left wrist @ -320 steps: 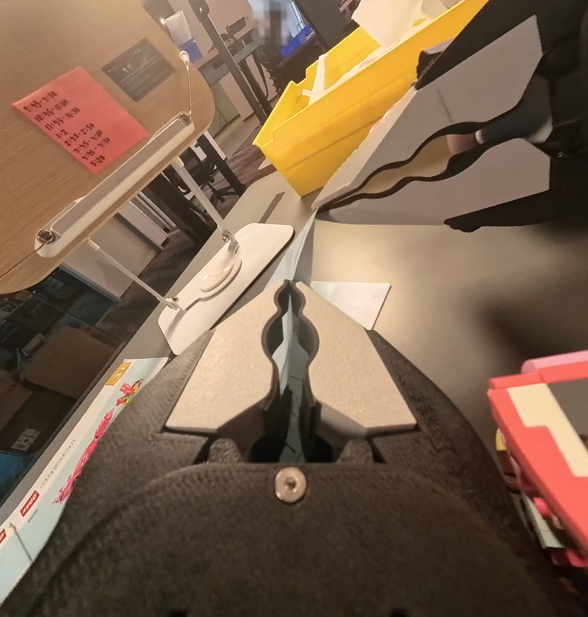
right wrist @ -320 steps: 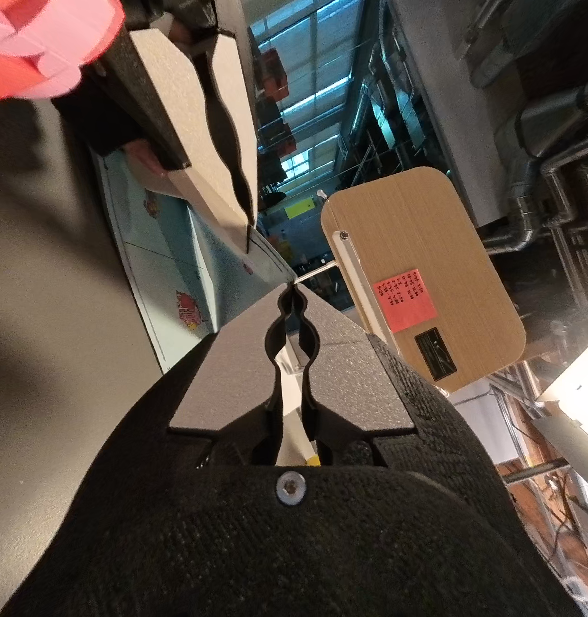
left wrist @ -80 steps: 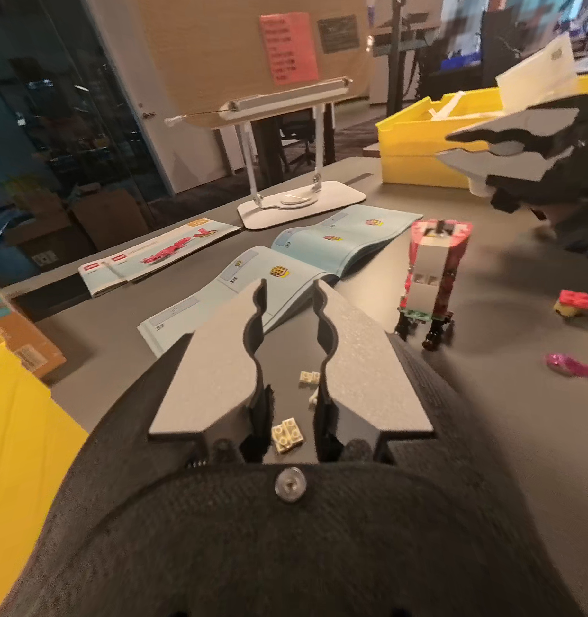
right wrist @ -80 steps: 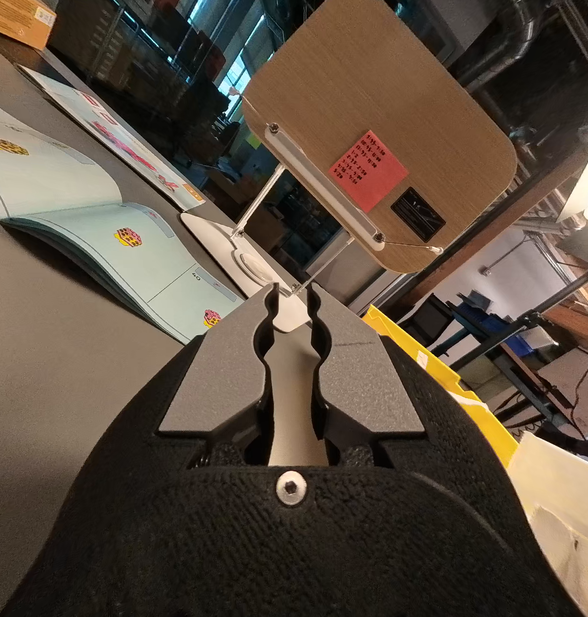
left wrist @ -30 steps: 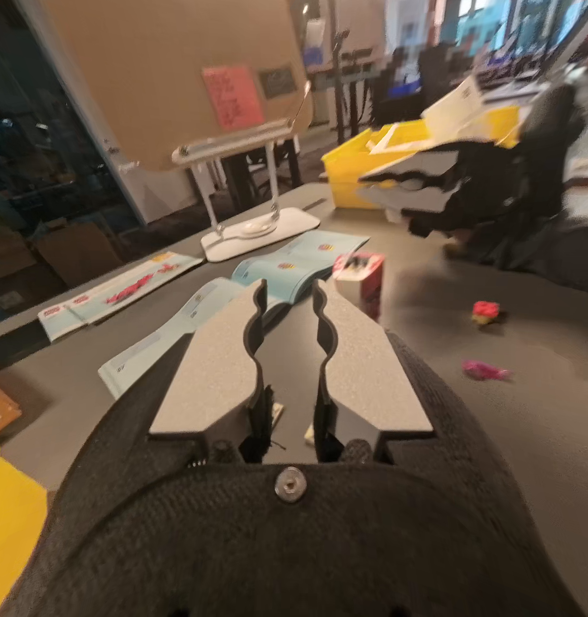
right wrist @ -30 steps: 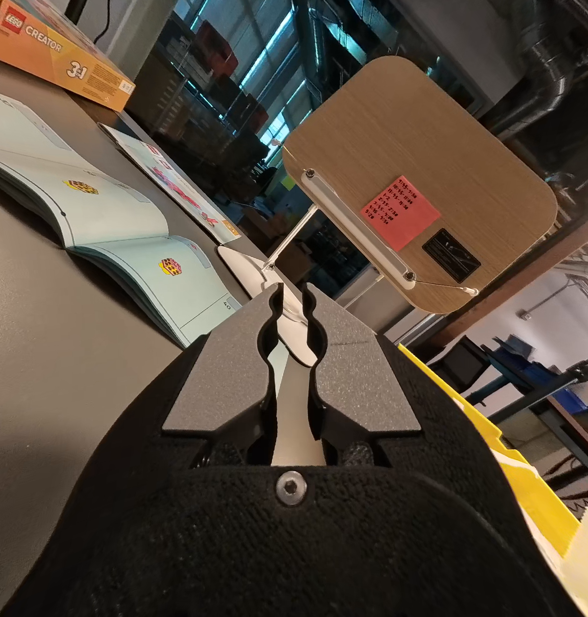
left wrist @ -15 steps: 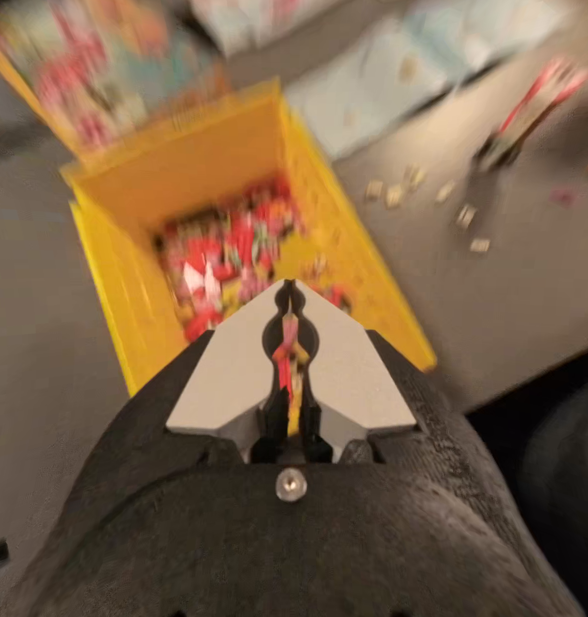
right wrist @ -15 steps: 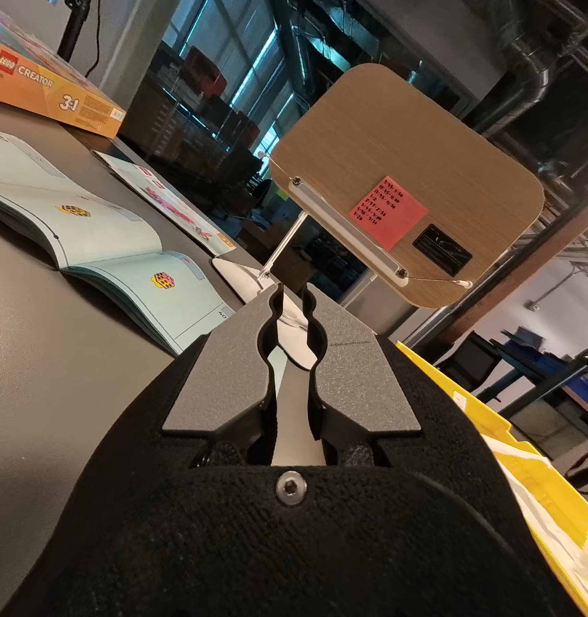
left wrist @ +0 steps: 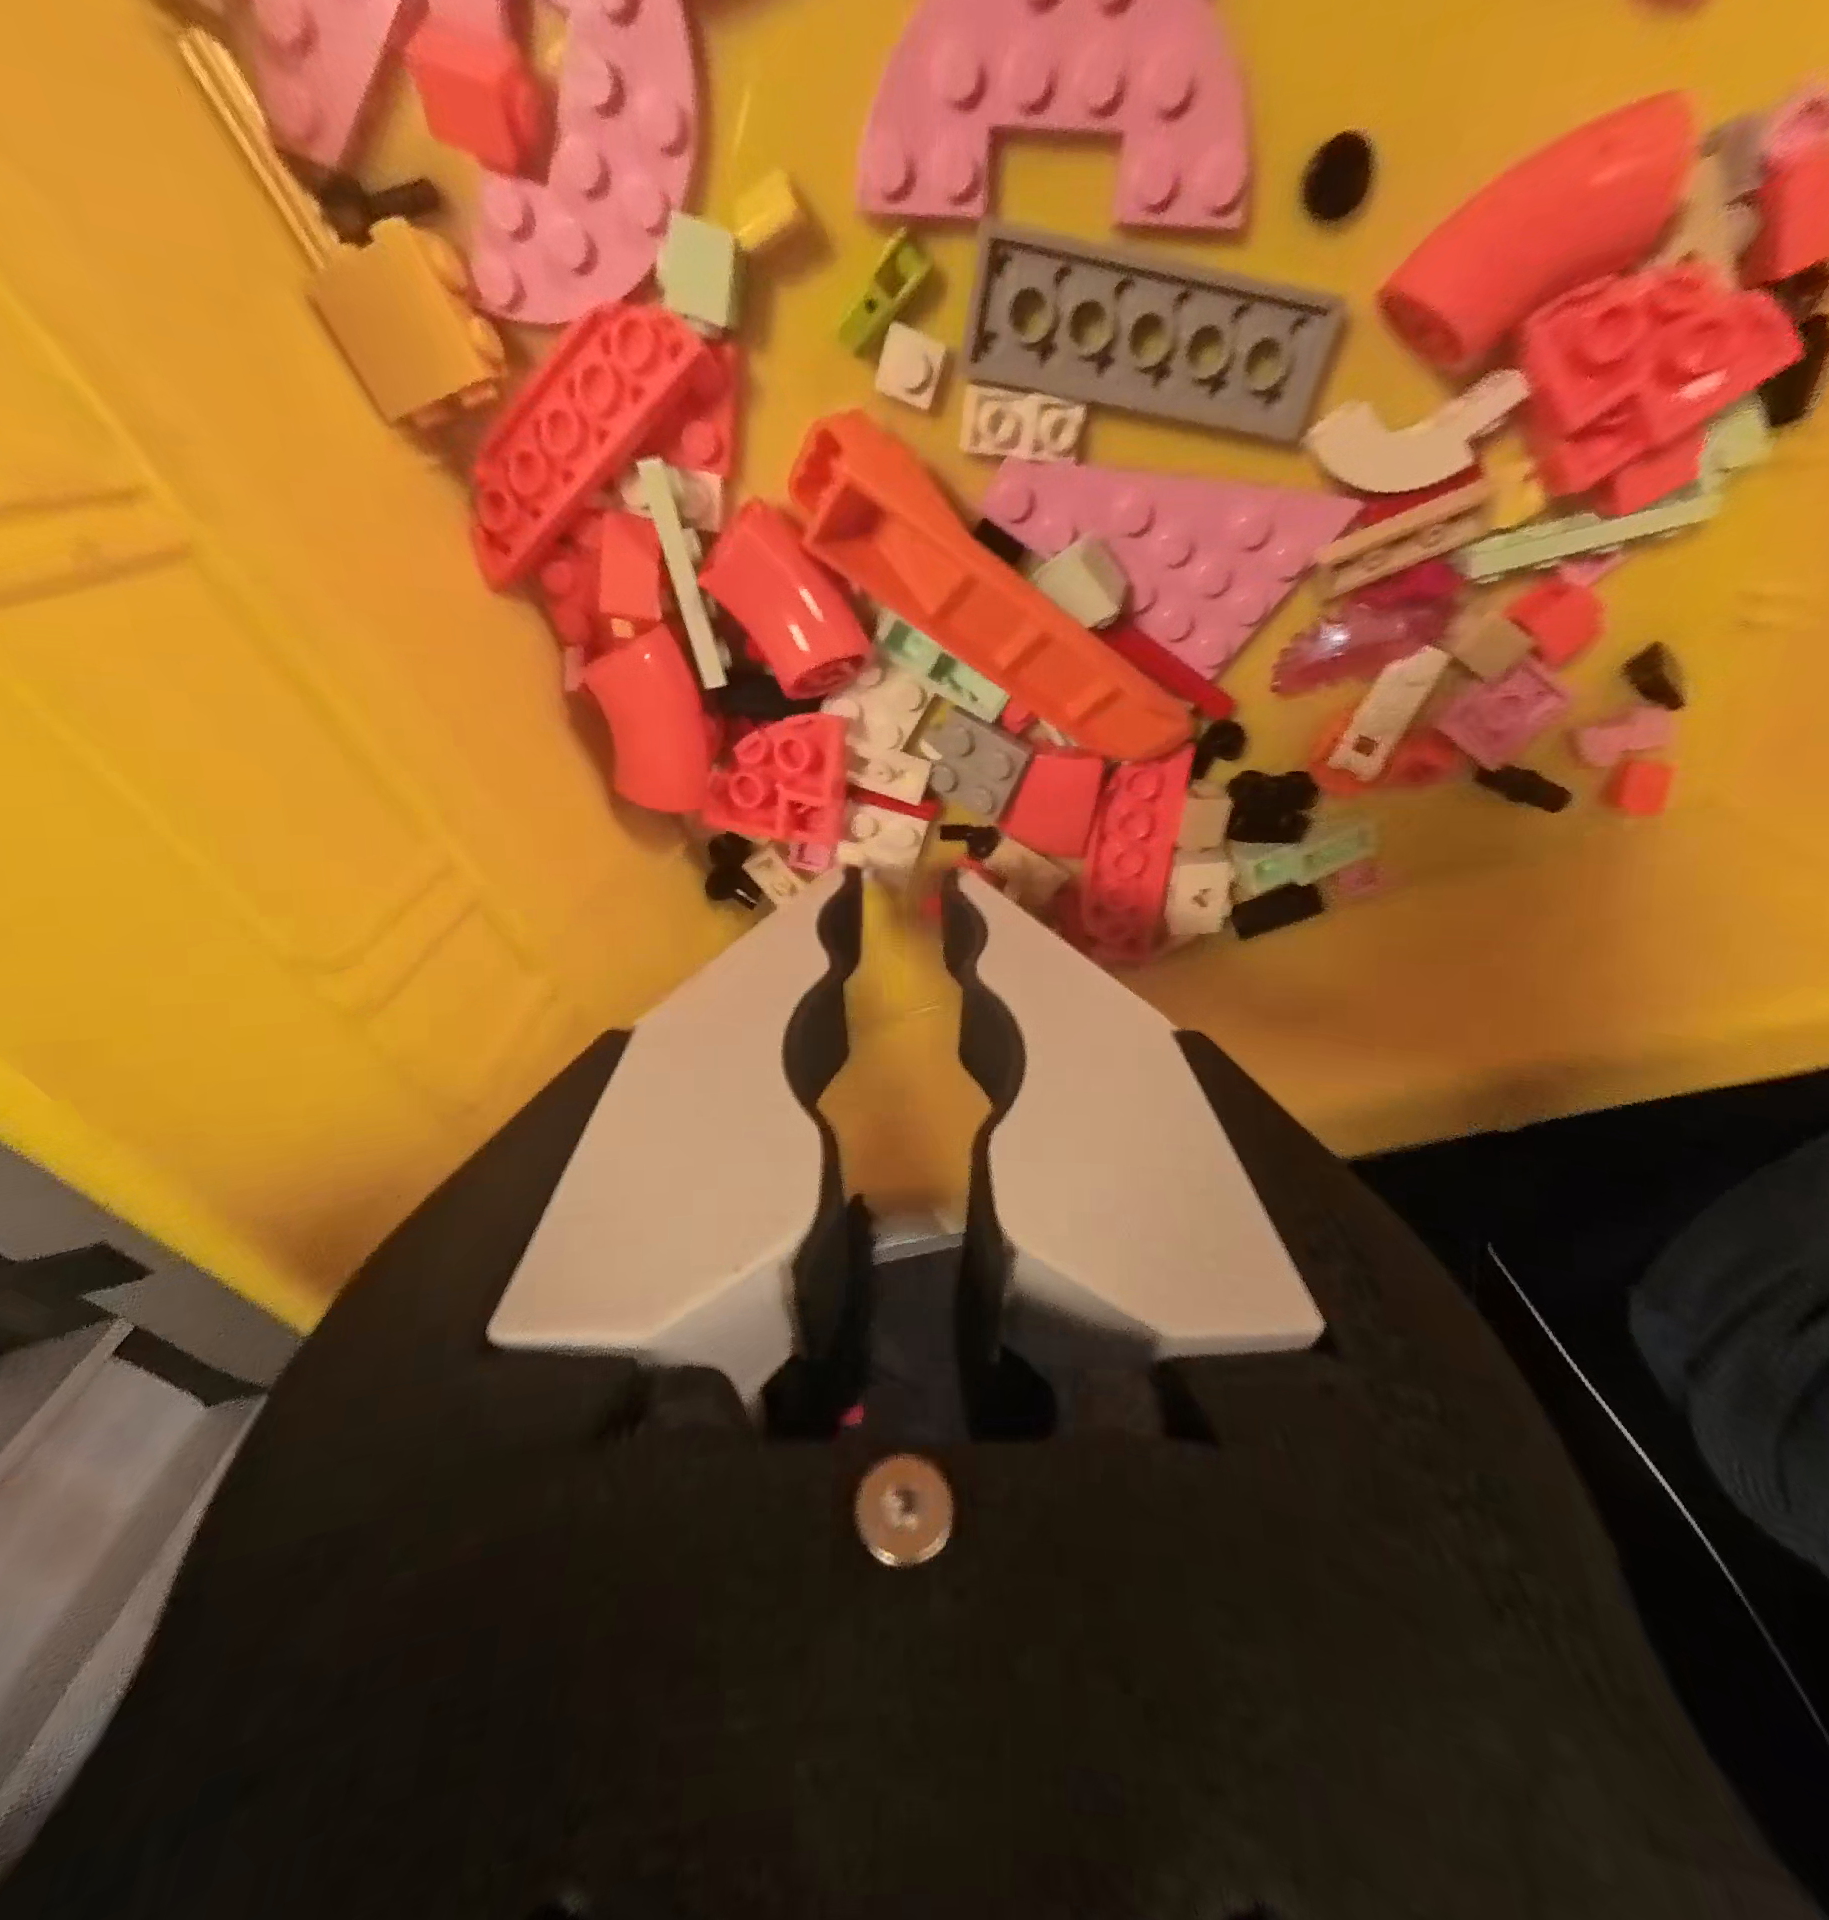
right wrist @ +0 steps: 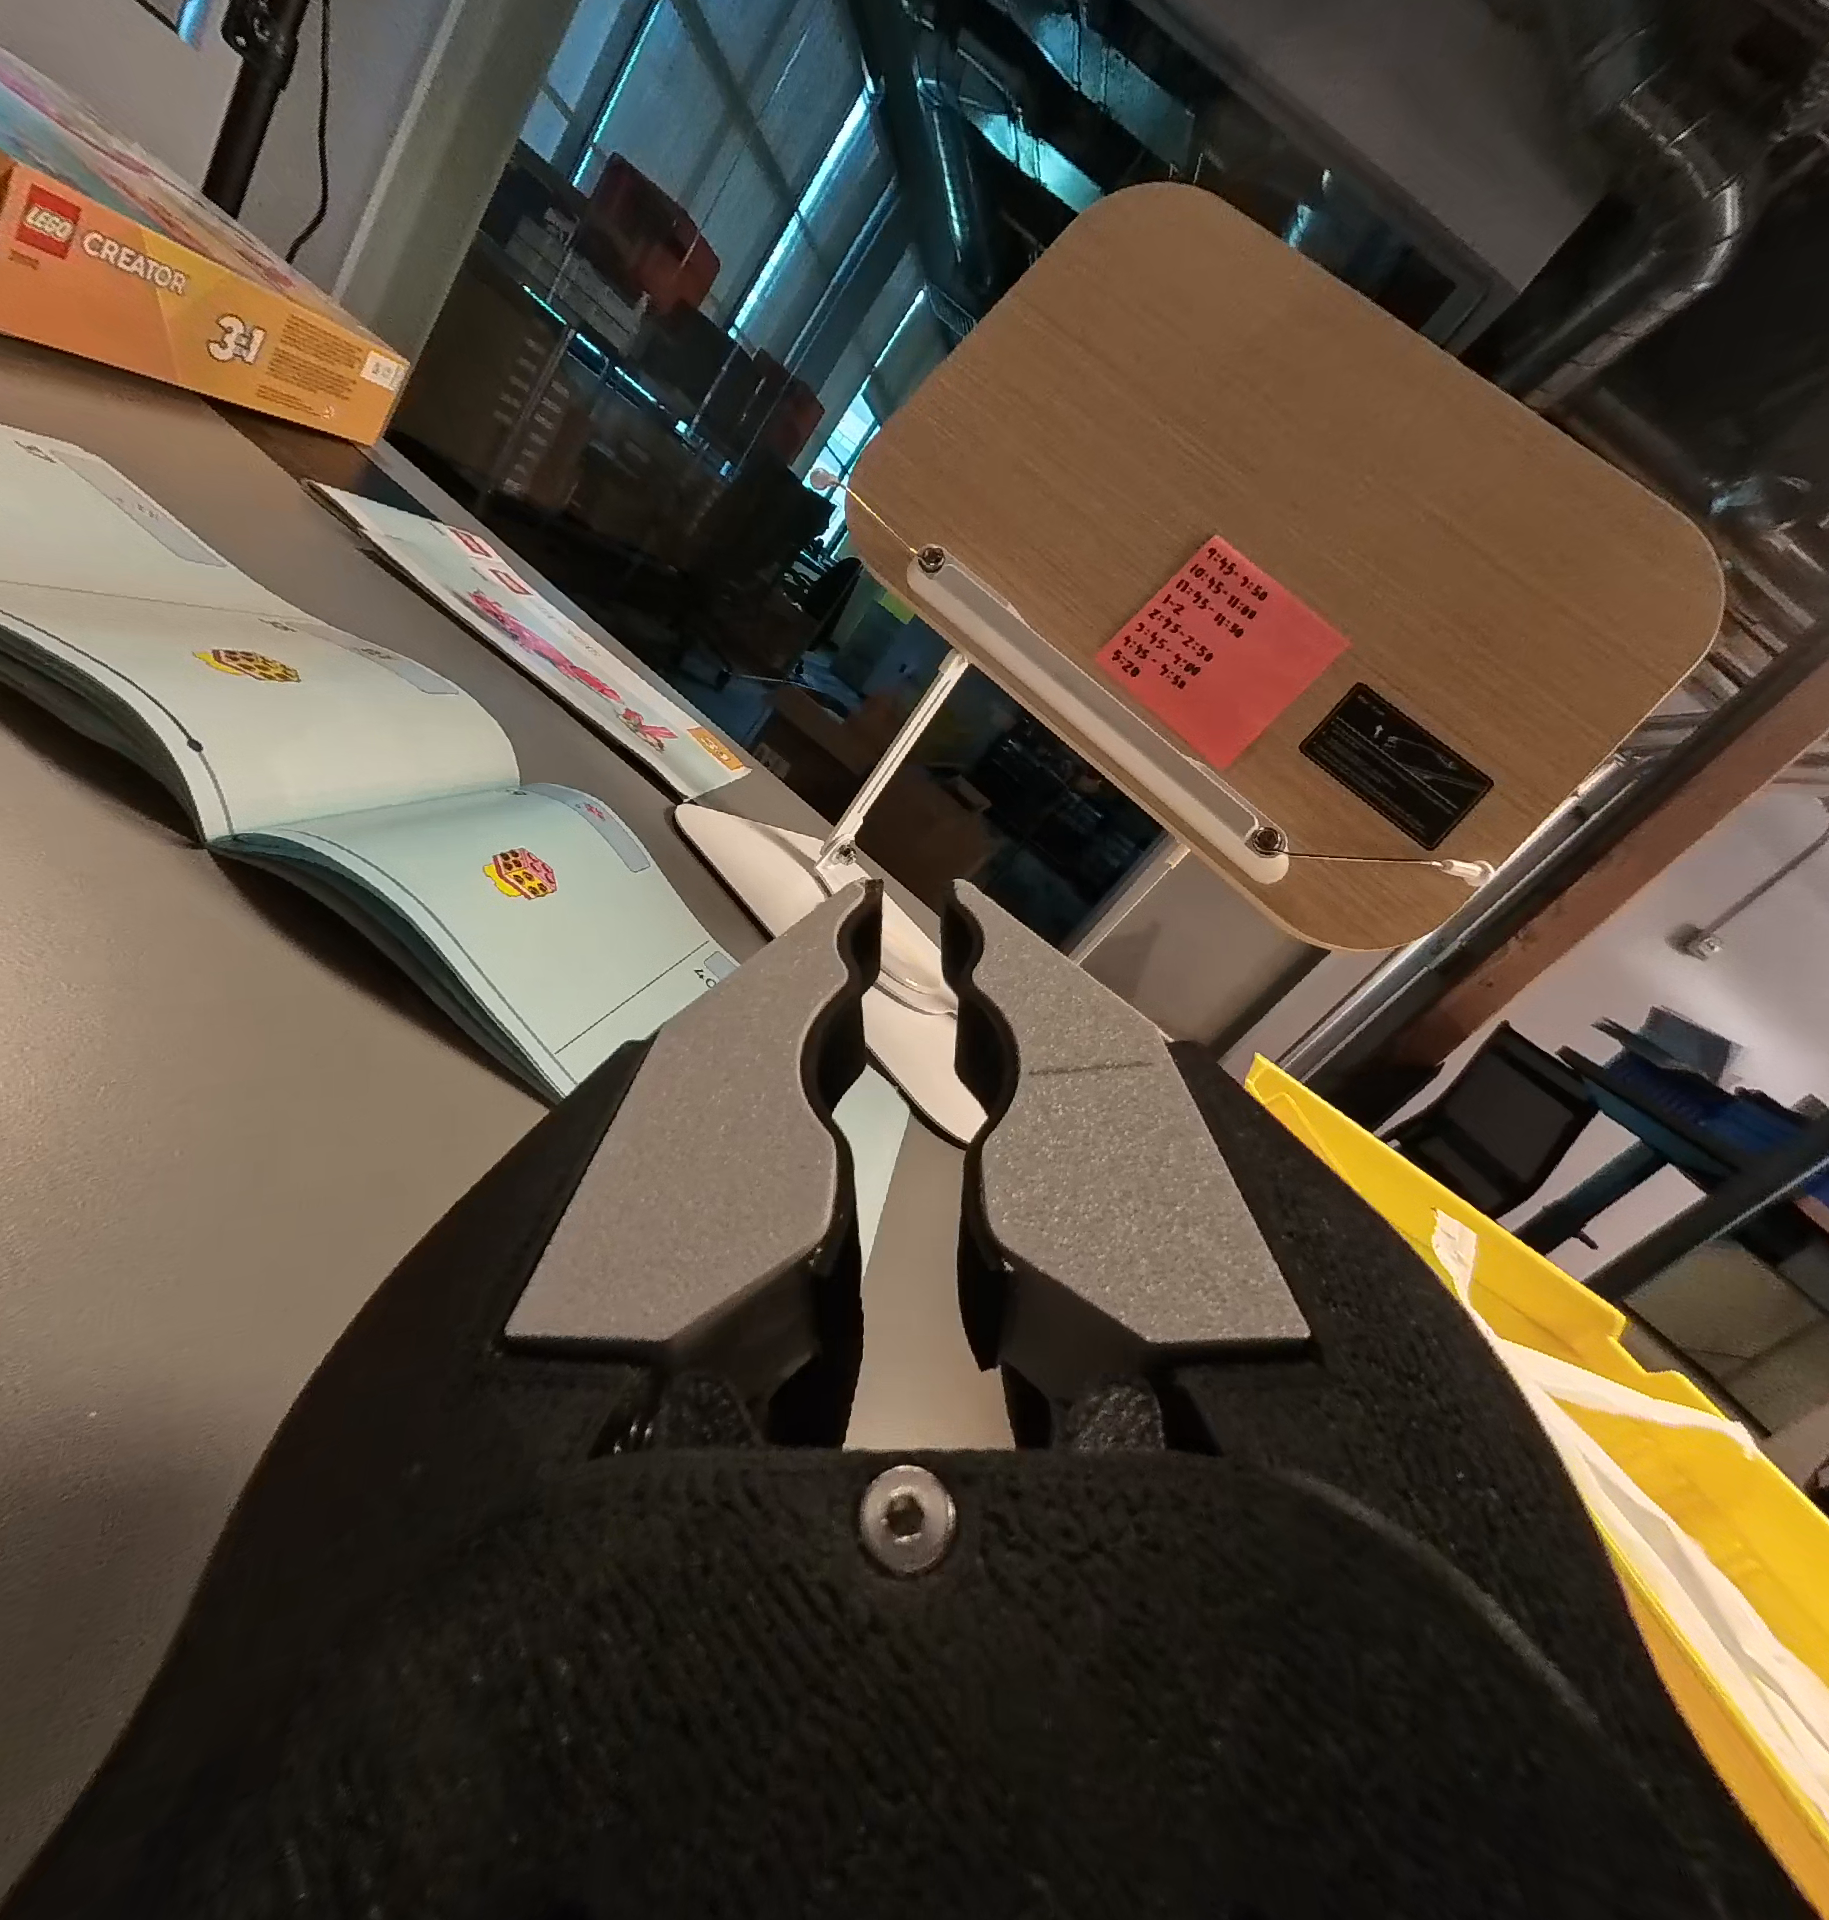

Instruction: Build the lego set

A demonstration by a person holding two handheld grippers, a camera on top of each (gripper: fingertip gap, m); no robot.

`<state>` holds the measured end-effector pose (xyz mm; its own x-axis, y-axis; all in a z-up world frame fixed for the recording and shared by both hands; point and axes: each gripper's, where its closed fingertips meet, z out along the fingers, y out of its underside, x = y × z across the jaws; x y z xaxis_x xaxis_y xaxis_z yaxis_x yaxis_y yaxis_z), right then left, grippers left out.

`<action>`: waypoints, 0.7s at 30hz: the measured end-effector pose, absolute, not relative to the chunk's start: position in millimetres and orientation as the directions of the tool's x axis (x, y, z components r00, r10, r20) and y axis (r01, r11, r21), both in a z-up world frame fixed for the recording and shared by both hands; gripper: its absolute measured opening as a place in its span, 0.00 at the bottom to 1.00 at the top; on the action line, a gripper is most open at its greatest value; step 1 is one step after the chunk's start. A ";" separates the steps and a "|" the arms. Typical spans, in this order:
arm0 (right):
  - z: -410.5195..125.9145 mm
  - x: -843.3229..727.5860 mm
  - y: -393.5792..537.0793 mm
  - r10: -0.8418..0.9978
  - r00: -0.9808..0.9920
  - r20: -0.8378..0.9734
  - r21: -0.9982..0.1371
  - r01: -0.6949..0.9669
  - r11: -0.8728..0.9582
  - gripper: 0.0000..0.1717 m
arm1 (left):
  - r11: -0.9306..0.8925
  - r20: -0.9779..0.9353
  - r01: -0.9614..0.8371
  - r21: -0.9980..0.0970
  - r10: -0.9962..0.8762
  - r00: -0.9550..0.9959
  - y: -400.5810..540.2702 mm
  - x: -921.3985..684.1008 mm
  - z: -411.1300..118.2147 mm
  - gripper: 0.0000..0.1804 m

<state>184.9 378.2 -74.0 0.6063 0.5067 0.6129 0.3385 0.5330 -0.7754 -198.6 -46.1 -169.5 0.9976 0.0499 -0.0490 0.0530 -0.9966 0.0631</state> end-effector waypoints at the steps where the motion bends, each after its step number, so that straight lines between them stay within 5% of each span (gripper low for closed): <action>1: -74.2 184.8 378.2 0.507 0.606 0.613 -0.776 0.339 0.533 0.05 | -0.995 -0.050 0.061 0.075 0.057 0.997 -47.1 -200.3 -170.6 0.08; 21: -75.8 183.6 378.7 0.517 0.599 0.612 -0.779 0.341 0.527 0.05 | -0.993 -0.084 0.032 0.115 0.023 0.996 -43.1 -200.6 -174.0 0.11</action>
